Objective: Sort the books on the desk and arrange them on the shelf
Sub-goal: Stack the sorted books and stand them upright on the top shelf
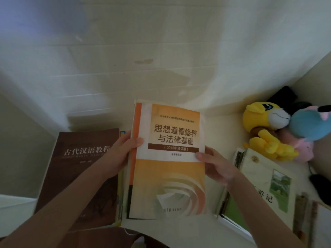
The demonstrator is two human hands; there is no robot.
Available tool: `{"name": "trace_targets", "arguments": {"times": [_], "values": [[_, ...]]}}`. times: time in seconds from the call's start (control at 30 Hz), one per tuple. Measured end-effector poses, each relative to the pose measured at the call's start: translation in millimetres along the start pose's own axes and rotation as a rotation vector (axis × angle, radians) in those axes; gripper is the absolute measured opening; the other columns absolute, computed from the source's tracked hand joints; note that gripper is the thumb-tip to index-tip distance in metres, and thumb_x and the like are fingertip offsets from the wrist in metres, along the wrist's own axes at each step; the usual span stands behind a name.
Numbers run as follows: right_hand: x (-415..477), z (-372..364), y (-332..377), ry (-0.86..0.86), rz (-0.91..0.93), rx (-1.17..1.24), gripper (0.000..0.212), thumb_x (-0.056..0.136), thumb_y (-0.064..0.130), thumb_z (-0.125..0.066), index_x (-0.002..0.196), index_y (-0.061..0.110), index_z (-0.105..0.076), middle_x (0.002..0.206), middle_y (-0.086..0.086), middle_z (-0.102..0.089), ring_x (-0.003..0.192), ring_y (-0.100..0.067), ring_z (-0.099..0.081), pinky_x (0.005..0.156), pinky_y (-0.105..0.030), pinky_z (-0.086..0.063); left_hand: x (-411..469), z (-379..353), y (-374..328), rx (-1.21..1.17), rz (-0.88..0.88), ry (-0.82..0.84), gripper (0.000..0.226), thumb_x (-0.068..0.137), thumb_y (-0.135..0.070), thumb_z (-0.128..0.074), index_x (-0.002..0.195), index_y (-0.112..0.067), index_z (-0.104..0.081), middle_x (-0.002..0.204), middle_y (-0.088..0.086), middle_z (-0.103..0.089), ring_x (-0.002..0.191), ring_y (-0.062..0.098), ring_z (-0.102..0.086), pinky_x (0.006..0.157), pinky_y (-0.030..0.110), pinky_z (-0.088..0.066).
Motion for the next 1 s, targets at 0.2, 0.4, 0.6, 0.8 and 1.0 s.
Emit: {"name": "trace_targets", "arguments": {"times": [0.2, 0.4, 0.6, 0.8, 1.0], "values": [[-11, 13, -11, -0.169, 0.22, -0.037, 0.051, 0.073, 0.003, -0.077, 0.122, 0.003, -0.06, 0.123, -0.019, -0.065, 0.113, -0.033, -0.062, 0.089, -0.034, -0.054, 8, -5, 4, 0.217, 0.025, 0.1, 0.067, 0.072, -0.021, -0.077, 0.129, -0.028, -0.042, 0.11, -0.01, -0.069, 0.103, 0.006, -0.065, 0.076, 0.021, -0.055], [-17, 12, -24, -0.311, 0.293, -0.207, 0.051, 0.072, -0.009, -0.065, 0.121, 0.006, -0.057, 0.112, -0.008, -0.072, 0.106, -0.025, -0.067, 0.084, -0.029, -0.055, 12, -4, 19, 0.381, 0.037, 0.038, 0.085, 0.056, -0.03, -0.081, 0.133, -0.016, -0.047, 0.125, 0.0, -0.063, 0.117, 0.015, -0.059, 0.097, 0.036, -0.05], [-26, 23, -37, -0.358, 0.193, -0.284, 0.04, 0.075, 0.001, -0.071, 0.115, 0.006, -0.067, 0.113, -0.014, -0.071, 0.106, -0.04, -0.064, 0.091, -0.053, -0.053, 11, -24, 40, 0.426, 0.006, 0.004, 0.071, 0.069, -0.013, -0.075, 0.13, -0.016, -0.039, 0.116, -0.001, -0.059, 0.106, -0.006, -0.058, 0.09, 0.019, -0.05], [-19, 18, -58, -0.438, 0.159, -0.313, 0.039, 0.063, 0.007, -0.075, 0.101, 0.014, -0.074, 0.101, -0.011, -0.074, 0.094, -0.027, -0.068, 0.08, -0.045, -0.055, 0, -41, 73, 0.352, -0.076, -0.076, 0.08, 0.065, 0.009, -0.068, 0.134, -0.001, -0.028, 0.116, 0.01, -0.053, 0.097, -0.002, -0.059, 0.076, 0.016, -0.051], [-12, 20, -52, -0.478, 0.21, -0.351, 0.037, 0.069, -0.003, -0.081, 0.103, 0.01, -0.074, 0.097, -0.009, -0.075, 0.082, -0.031, -0.07, 0.066, -0.044, -0.058, 9, -34, 71, 0.315, -0.123, -0.173, 0.079, 0.063, 0.006, -0.078, 0.127, -0.015, -0.038, 0.113, -0.001, -0.059, 0.095, -0.007, -0.06, 0.075, 0.016, -0.052]]}}
Point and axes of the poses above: each hand's wrist, its own x-axis towards the middle knuckle, its own z-axis out of the back of the hand, y = z × x, the point moved 2 cm from there along x, towards the middle knuckle
